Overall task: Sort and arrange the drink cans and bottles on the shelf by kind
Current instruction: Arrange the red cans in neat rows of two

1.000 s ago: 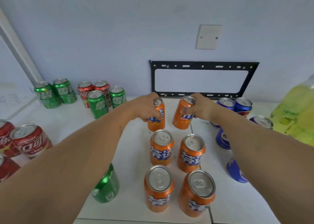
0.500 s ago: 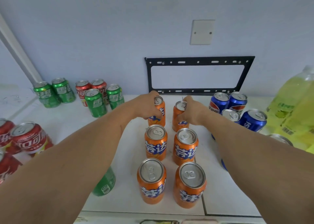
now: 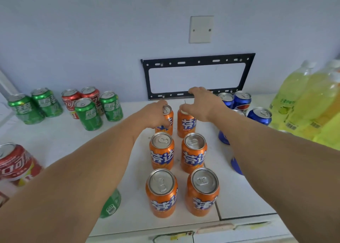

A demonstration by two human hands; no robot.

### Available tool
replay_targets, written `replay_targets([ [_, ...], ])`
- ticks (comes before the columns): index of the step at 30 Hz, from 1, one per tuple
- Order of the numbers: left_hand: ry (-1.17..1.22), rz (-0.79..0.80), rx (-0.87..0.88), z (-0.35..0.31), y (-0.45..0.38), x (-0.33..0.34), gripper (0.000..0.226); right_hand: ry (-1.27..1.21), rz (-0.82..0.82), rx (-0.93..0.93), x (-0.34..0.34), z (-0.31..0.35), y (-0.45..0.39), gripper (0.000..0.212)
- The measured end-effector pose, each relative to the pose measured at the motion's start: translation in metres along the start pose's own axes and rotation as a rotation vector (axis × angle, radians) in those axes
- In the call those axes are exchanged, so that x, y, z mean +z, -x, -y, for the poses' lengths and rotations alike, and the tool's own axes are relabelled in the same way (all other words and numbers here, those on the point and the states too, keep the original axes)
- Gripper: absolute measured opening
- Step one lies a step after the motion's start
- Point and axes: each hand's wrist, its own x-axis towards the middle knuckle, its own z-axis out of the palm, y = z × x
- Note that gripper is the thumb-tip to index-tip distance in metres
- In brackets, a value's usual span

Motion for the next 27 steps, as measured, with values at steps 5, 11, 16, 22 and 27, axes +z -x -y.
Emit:
replay_targets([
  [5,0.009,0.026,-0.005,0.002,0.001,-0.001,0.104,0.100,-0.002,-0.054,-0.001,0.006,0.006,0.058],
  [11,-0.570,-0.249,0.190,0.003,0.048,-0.030,0.044,0.391,-0.003,-0.263,-0.005,0.036,0.024,0.040],
  [16,-0.968,-0.316,0.234,0.019,0.105,-0.054,0.035,0.487,0.016,-0.453,0.003,0.078,0.030,0.035],
  [22,-0.900,-0.339,0.129,0.069,0.138,-0.081,0.027,0.462,0.080,-0.506,0.016,0.134,0.025,0.038],
  [27,-0.710,-0.358,-0.001,0.110,0.132,-0.105,0.030,0.440,0.141,-0.489,0.035,0.174,-0.002,0.042],
])
